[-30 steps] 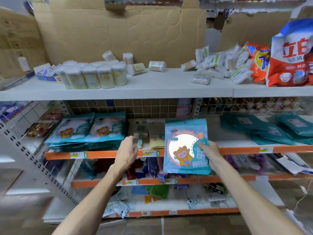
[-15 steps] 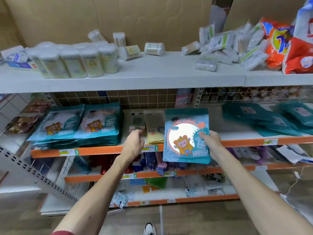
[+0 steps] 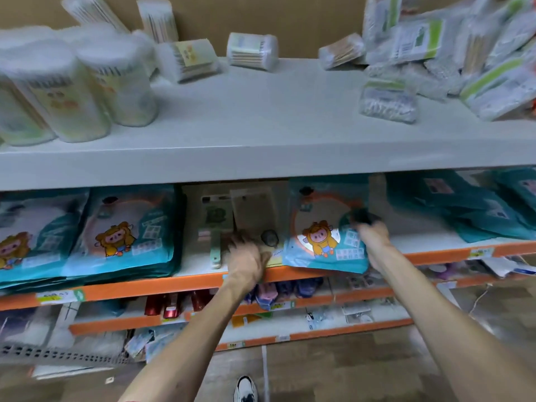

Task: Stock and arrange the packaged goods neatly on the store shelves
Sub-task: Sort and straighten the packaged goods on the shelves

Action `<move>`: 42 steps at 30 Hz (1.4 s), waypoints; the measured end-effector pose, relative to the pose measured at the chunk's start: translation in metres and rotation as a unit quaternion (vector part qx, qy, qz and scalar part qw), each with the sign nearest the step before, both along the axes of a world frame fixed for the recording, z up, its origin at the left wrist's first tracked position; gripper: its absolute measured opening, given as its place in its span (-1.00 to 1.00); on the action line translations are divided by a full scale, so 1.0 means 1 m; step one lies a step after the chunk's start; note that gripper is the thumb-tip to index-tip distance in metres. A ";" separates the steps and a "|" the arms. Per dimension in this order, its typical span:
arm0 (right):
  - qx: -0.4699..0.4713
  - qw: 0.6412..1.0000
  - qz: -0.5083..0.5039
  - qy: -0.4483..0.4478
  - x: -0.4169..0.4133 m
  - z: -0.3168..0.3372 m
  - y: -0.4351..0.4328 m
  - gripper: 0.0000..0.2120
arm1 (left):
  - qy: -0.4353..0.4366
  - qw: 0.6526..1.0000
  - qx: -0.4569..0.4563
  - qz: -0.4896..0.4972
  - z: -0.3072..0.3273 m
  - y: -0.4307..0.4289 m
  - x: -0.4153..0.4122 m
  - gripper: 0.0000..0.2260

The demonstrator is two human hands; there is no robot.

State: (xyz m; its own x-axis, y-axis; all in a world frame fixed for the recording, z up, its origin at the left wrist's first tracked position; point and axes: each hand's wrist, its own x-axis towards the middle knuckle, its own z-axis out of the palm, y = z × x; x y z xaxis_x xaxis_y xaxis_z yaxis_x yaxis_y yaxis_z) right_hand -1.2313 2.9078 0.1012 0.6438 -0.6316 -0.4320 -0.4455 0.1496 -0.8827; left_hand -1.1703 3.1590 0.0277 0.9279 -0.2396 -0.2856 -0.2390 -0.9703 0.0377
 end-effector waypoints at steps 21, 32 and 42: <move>0.005 0.999 0.035 -0.005 0.009 0.021 0.008 -0.80 | 0.080 0.980 -0.171 0.067 0.024 0.013 -0.001 -0.51; 0.014 0.998 0.059 -0.011 -0.007 0.060 0.024 -0.85 | -0.161 0.976 -0.144 -0.012 0.103 0.046 -0.025 -0.60; 0.031 0.986 0.158 -0.042 -0.005 0.064 0.109 -0.76 | -0.311 0.944 -0.104 -0.026 0.143 0.169 -0.042 -0.62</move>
